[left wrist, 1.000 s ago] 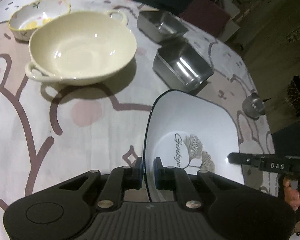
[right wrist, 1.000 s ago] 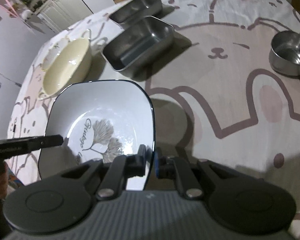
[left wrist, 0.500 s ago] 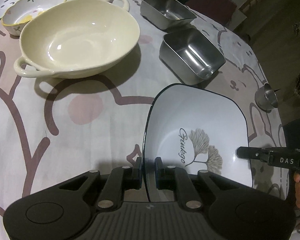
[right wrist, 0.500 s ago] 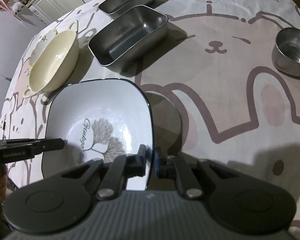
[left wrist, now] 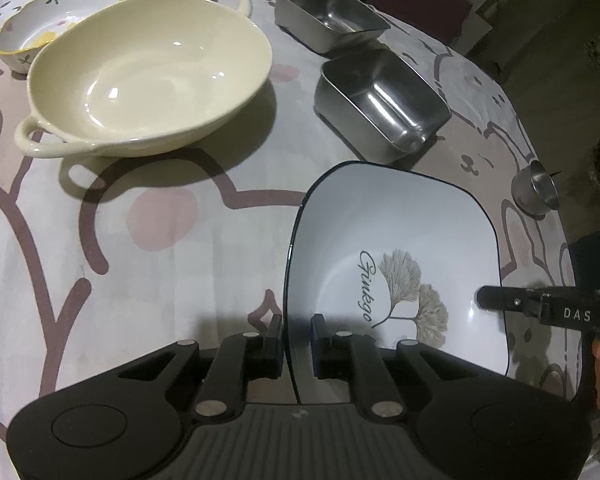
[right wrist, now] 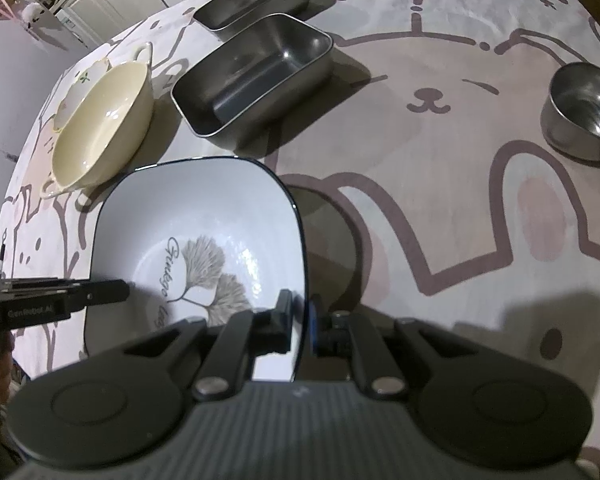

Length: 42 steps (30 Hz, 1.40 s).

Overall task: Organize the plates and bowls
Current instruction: 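Carry the white plate with both tools and lower it onto the tablecloth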

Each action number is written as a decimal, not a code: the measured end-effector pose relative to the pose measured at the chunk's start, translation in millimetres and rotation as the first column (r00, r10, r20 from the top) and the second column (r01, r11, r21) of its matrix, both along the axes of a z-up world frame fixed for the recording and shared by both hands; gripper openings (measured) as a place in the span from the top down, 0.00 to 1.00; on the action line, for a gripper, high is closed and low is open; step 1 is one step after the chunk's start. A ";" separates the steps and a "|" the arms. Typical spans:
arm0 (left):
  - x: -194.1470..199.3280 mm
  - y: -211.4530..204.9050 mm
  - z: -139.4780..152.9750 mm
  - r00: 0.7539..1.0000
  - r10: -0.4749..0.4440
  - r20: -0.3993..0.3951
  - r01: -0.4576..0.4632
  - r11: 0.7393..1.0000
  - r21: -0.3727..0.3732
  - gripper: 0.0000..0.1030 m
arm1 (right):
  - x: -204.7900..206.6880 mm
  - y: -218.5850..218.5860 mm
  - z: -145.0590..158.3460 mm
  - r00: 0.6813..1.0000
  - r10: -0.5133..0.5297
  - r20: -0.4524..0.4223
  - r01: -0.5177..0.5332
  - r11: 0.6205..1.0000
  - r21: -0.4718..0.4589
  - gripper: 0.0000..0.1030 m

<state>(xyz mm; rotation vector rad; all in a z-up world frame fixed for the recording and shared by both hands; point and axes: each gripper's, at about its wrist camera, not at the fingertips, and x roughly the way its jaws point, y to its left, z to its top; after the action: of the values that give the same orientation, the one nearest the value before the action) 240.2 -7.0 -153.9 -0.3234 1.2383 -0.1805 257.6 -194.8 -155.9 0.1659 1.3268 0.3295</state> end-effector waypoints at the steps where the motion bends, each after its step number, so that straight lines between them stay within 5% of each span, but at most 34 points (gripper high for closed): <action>1: 0.2 -1.2 -0.6 1.000 -0.005 -0.001 0.005 1.000 0.000 0.86 | 0.2 -0.9 0.8 1.000 -0.002 0.001 0.002 1.000 -0.003 0.90; 42: 9.1 -25.3 -6.0 0.995 -0.097 0.004 0.097 0.995 0.039 0.83 | 0.5 -7.6 -4.9 0.999 -0.050 0.011 0.050 0.996 -0.072 0.86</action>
<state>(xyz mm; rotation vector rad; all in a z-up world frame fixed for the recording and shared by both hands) 249.2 -32.3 -159.9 -0.2293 1.2507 -0.2405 258.1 -202.4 -160.8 0.1365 1.3218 0.2393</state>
